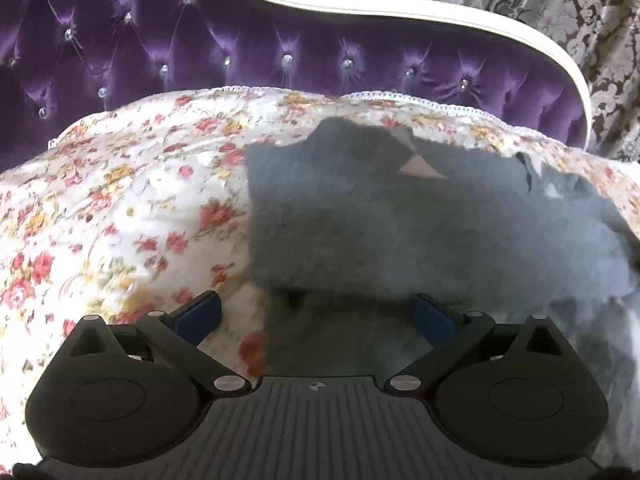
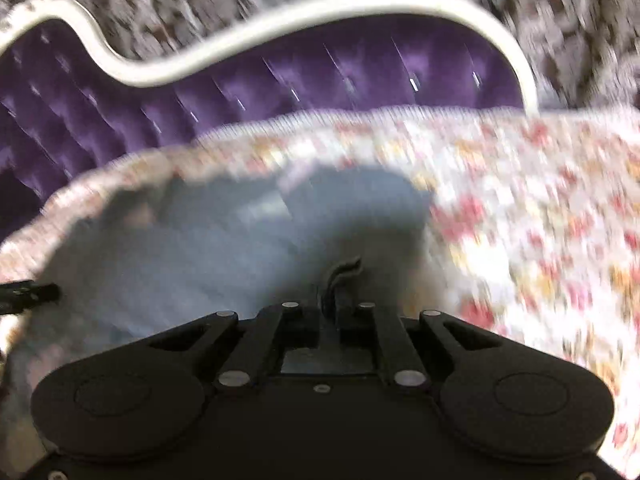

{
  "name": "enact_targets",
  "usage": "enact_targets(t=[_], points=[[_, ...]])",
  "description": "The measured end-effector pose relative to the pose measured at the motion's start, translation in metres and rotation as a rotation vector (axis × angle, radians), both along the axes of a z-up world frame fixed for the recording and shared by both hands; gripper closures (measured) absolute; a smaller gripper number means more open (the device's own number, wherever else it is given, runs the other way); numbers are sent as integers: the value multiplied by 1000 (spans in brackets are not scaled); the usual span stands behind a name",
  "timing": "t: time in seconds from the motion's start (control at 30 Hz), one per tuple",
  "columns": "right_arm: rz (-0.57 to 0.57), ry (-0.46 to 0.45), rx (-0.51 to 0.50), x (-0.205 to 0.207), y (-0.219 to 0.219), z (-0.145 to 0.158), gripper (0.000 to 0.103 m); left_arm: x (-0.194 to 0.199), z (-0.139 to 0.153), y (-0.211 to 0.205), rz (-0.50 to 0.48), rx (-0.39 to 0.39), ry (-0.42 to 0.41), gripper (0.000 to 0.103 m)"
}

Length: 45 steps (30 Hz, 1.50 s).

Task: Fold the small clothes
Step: 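Close the right tool on the sweater edge to begin the next fold, then lower the left tool onto the folded sweater's hem edge and close on it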

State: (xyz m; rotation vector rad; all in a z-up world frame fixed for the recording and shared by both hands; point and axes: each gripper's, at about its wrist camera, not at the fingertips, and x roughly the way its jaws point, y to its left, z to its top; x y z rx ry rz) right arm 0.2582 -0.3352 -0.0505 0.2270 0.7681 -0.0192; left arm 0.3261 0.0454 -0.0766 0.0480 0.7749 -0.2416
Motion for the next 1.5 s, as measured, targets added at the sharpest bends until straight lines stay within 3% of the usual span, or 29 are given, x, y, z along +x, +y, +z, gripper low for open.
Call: enact_targets(t=[0.03,0.07,0.13,0.23,0.33,0.47,0.6,0.7,0.9,1.07,1.5], points=[[-13,-14,15,-5,-3,0,67,-2,1,1,0,23,1,1],[-22,-24,25,-9,-5,2,61,-3,3,3,6,31,4,1],[-48,-68,9,-16,-3,11,46,-6,12,8,15,-8,-18,1],[-37,-155,-55,-21,10,31,41,-5,28,3,9,-43,-71,1],[30,-176,-53,-9,24,39,30,3,35,-13,-14,-42,-98,1],[132,-163,-44,14,44,29,30,18,25,-31,-25,-33,-77,0],[133,-57,-36,29,45,-1,30,26,1,-29,-2,43,-22,0],[111,-70,-76,23,41,-13,32,21,-1,-20,-1,23,-36,0],[112,-60,-143,15,54,-4,30,7,12,-10,9,-17,15,0],[128,-106,-146,-21,57,17,20,-39,19,2,-19,-48,26,0],[114,-79,55,-161,61,28,18,-169,26,27,3,-203,67,0]])
